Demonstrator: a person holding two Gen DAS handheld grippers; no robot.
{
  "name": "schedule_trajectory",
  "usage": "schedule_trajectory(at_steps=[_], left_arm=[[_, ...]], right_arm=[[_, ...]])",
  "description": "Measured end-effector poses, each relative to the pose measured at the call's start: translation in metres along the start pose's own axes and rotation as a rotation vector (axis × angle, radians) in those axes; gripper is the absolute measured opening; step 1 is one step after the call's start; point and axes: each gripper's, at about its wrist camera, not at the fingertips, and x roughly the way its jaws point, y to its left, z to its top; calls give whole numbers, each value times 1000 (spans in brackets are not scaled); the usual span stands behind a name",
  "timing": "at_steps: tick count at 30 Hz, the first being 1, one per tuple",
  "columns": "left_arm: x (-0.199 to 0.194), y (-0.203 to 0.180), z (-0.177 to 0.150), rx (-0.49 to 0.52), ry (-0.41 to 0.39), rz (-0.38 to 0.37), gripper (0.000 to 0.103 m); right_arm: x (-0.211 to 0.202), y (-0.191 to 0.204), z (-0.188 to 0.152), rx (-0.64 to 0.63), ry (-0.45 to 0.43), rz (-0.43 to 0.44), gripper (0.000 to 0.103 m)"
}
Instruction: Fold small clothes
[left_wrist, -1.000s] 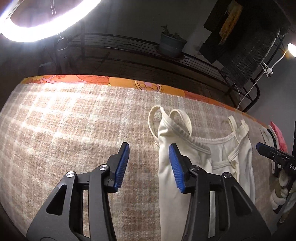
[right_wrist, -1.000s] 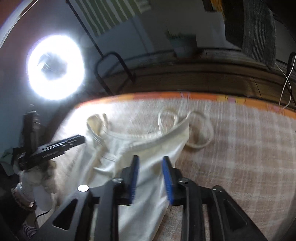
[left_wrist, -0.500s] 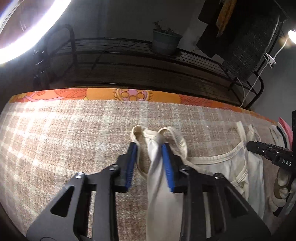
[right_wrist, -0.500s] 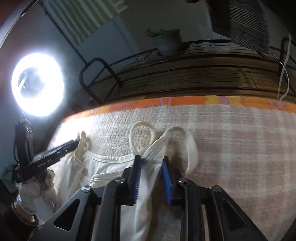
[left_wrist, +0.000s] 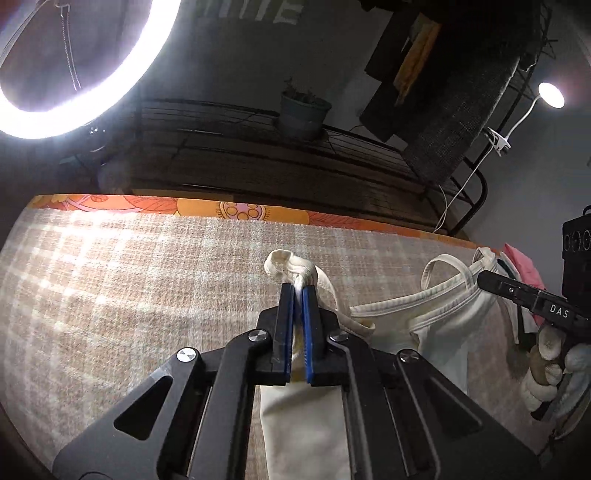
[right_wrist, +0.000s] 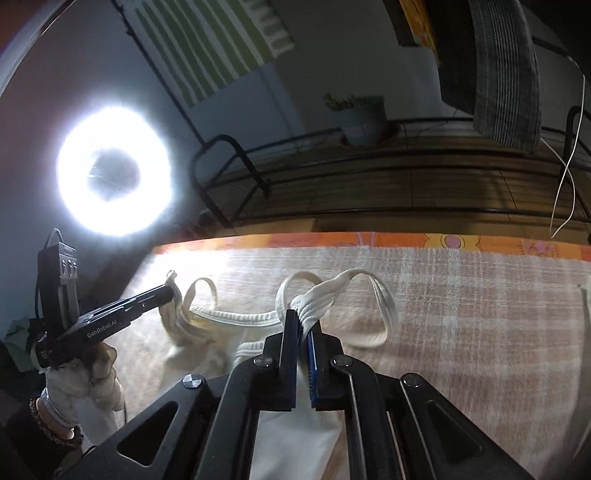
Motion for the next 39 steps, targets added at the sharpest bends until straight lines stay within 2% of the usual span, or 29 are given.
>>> schedule_trajectory(at_steps=[6,13,17,23,29,34,37,39], left_arm=[[-61,-2,-35,-15,-24,-22,2],[-116,-14,-95,-10,-11,-36,2],[-138,-19,-138,-8,5,-31,2],[-142,-21,-190,3,70,1,2],[-139,-22,-213,36,120,46,2],[-154,-17,-224,65,148,69,2],[-170,-13,-225,68,148,57,2],[-182,-14,-224,69,139,42,2]], right_arm=[[-52,32,-21,-41,-34,20,2],[-103,69,-76,-94,-21,4,2],[-123,79,-114,-103,-1,-12,2],[-135,86,-170,-92,43,-50,2],[-139,91,-209,-97,89,-86,2],[-138,82,-224,-80,166,-106,15],[-151,80,-232,-83,192,-113,16],[-162,81,-232,-79,178,-110,16]])
